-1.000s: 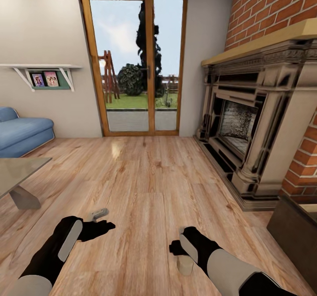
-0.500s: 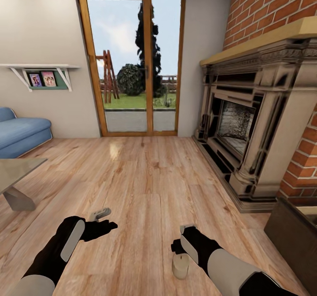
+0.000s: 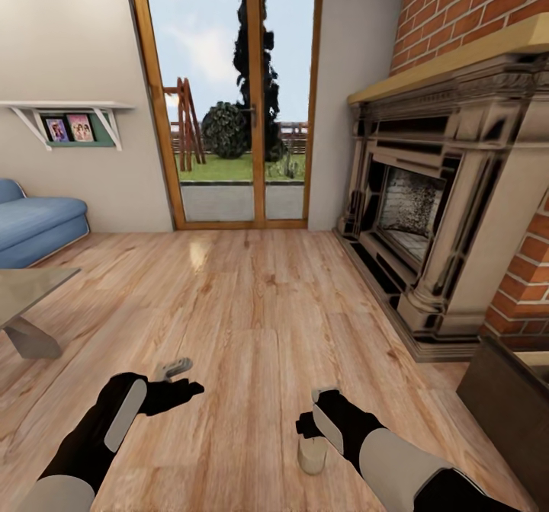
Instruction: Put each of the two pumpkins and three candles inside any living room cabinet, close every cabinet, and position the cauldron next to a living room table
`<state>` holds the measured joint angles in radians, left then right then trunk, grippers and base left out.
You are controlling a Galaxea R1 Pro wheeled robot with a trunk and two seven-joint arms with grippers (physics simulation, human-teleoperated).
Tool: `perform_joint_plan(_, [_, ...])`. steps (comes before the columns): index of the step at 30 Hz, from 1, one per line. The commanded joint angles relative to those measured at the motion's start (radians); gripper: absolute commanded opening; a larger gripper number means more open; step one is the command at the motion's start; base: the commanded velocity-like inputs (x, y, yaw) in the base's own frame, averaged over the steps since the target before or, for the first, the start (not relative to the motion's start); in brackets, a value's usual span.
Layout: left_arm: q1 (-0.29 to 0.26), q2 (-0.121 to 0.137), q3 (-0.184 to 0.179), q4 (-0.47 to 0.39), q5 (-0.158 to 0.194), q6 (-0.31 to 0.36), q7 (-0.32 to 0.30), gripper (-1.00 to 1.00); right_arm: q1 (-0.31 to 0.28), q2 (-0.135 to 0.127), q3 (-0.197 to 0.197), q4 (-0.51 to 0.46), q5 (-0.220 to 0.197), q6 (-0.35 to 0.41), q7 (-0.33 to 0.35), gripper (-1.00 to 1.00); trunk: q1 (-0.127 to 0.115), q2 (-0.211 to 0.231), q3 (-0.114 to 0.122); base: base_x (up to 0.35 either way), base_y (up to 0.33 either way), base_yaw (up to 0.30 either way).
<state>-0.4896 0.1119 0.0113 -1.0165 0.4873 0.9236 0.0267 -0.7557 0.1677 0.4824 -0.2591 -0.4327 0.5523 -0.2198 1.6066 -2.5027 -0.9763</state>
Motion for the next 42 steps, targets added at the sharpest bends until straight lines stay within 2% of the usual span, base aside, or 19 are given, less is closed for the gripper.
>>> perform_joint_plan(1, [0.000, 0.000, 0.001, -0.003, 0.005, 0.005, 0.003, 1.00, -0.001, 0.000, 0.007, -0.002, -0.011, 0.004, -0.008, 1.00, 0.000, -0.001, -0.005, 0.000, 0.000, 0.000])
perform_joint_plan(42, [0.000, -0.001, -0.003, -0.057, 0.005, 0.006, 0.002, 1.00, -0.001, -0.001, 0.007, -0.005, -0.009, 0.003, -0.003, 1.00, 0.018, -0.010, -0.160, 0.000, 0.000, 0.000])
